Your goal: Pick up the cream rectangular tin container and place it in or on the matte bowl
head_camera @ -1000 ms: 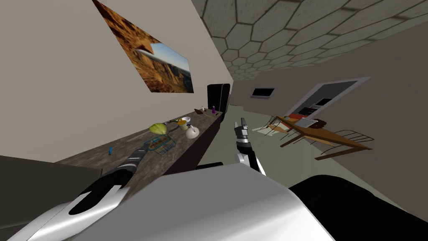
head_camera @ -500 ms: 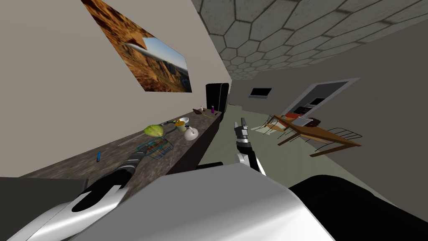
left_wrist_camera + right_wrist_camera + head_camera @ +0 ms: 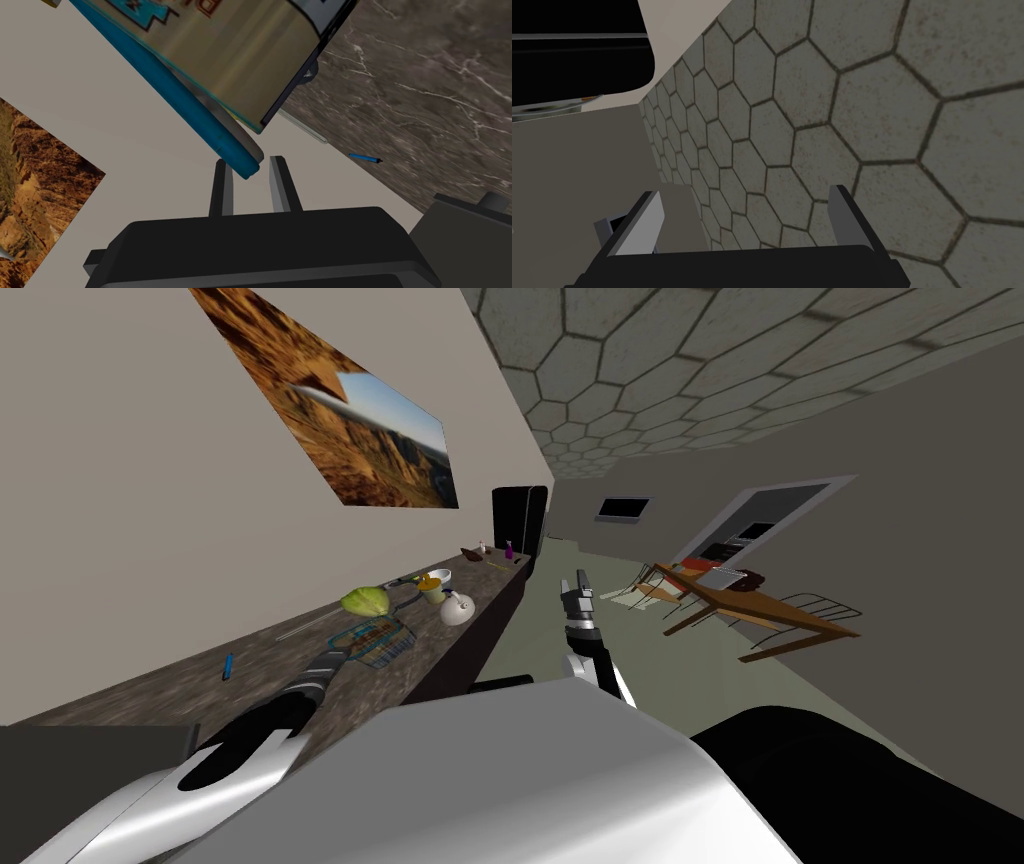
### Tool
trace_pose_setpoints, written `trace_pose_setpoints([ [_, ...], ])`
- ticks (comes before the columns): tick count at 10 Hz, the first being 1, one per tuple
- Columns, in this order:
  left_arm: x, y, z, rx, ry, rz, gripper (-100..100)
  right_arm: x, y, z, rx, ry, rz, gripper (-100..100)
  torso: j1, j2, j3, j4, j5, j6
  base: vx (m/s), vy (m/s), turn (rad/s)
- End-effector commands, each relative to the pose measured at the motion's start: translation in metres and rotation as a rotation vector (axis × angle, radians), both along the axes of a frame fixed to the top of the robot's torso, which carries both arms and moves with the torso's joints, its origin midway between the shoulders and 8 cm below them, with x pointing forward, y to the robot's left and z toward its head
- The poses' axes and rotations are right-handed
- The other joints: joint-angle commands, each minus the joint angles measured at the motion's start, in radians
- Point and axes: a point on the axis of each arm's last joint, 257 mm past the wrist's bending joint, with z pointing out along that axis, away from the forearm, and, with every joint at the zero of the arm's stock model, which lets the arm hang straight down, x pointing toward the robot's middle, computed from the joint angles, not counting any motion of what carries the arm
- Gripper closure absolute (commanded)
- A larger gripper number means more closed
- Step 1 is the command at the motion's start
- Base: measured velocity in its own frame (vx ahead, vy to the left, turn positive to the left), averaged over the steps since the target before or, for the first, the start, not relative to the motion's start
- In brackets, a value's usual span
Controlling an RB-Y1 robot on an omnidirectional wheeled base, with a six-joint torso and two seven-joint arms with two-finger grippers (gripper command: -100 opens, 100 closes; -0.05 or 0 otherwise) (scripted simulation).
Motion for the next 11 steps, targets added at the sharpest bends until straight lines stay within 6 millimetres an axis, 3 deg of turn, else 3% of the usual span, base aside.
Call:
trace_pose_setpoints([
  [1,0.0,0.0,0.0,0.0,0.0,0.0,100,0.0,0.0,0.0,0.0,0.0,0.0,0,0.0,0.0,0.0,0.0,0.0,0.0,0.0,0.0,0.0],
  [2,0.0,0.0,-0.001,-0.001,0.002,0.001,100,0.0,0.0,0.0,0.0,0.0,0.0,0,-0.001,0.001,0.001,0.001,-0.001,0.0,0.0,0.0,0.0],
  [3,-0.001,0.0,-0.001,-0.002,0.003,0.001,0,0.0,0.0,0.0,0.0,0.0,0.0,0,-0.001,0.001,0.001,0.001,-0.002,0.0,0.0,0.0,0.0],
  [4,-0.001,0.0,-0.002,-0.002,0.004,0.001,100,0.0,0.0,0.0,0.0,0.0,0.0,0,-0.002,0.002,0.002,0.001,-0.002,0.0,0.0,0.0,0.0],
  [5,-0.001,0.0,-0.002,-0.002,0.003,0.001,0,0.0,0.0,0.0,0.0,0.0,0.0,0,-0.002,0.002,0.002,0.001,-0.002,0.0,0.0,0.0,0.0],
  [6,0.0,0.008,0.009,0.008,-0.015,0.016,100,0.0,0.0,0.0,0.0,0.0,0.0,0,-0.002,0.002,0.002,0.001,-0.002,0.0,-0.068,-0.088,-0.016],
  [8,0.001,0.02,0.024,0.02,-0.04,0.039,100,0.0,0.0,0.0,0.0,0.0,0.0,0,-0.014,0.01,0.006,0.004,-0.005,-0.001,-0.116,-0.162,-0.004],
  [11,0.001,0.044,0.054,0.041,-0.087,0.089,100,0.0,0.0,0.0,0.0,0.0,0.0,0,-0.014,0.011,0.008,0.006,-0.009,-0.001,-0.073,-0.105,-0.011],
])
